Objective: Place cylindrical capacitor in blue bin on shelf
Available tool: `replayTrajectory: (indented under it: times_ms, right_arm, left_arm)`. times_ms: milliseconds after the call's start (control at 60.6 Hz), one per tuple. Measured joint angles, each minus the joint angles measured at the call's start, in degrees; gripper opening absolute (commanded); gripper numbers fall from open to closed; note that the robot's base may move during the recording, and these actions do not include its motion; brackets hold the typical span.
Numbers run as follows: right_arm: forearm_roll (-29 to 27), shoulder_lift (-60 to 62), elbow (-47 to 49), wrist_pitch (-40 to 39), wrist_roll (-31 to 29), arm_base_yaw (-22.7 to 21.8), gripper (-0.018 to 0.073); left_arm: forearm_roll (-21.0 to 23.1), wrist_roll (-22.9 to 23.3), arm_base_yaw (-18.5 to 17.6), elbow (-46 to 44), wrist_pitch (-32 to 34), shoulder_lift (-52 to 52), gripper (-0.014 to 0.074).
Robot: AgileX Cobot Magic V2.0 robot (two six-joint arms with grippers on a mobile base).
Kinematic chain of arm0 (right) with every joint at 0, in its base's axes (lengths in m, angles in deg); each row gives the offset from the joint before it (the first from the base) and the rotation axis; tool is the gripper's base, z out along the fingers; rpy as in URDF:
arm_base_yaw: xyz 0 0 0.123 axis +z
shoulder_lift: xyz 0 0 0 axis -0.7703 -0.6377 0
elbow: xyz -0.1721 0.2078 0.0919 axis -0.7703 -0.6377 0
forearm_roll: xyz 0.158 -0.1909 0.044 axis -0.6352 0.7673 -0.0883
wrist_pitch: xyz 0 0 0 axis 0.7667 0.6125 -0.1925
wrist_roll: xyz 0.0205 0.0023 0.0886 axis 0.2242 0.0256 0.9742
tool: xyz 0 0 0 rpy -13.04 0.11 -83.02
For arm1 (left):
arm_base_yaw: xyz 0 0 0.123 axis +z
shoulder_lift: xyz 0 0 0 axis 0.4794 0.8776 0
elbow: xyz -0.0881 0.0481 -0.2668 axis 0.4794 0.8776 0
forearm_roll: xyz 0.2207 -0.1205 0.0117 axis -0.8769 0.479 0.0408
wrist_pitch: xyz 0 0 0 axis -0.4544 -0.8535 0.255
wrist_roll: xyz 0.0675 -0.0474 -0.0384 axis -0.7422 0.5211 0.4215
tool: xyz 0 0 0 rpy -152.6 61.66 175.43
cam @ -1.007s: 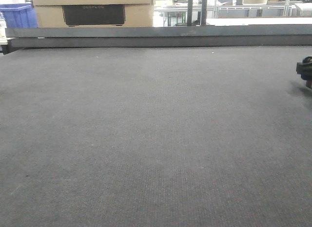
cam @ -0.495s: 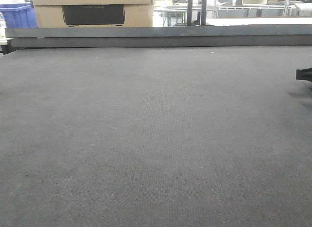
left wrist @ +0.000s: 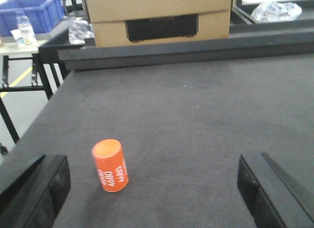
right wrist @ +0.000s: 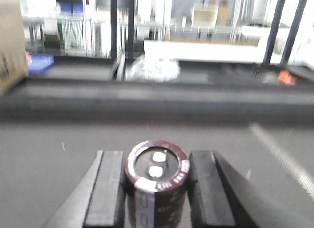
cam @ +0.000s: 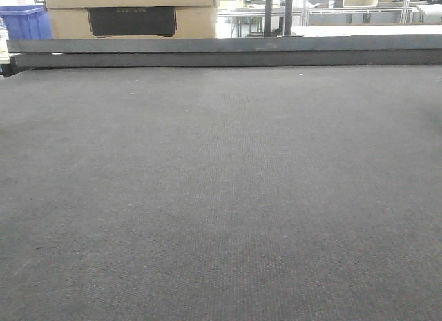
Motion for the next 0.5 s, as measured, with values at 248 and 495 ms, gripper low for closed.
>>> replayTrajectory:
  times_ms: [248, 495]
  right_arm:
    - [0.10, 15.15, -0.05, 15.66, 0.00, 0.00, -0.0132]
    - [0.10, 22.47, -0.29, 21.49, 0.00, 0.00, -0.0132]
  left_arm:
    - [5.45, 0.00, 0.00, 1.06, 12.56, 19.45, 0.0602]
    - [9.61, 0.00, 3.63, 1.16, 29.52, 36.68, 0.0602]
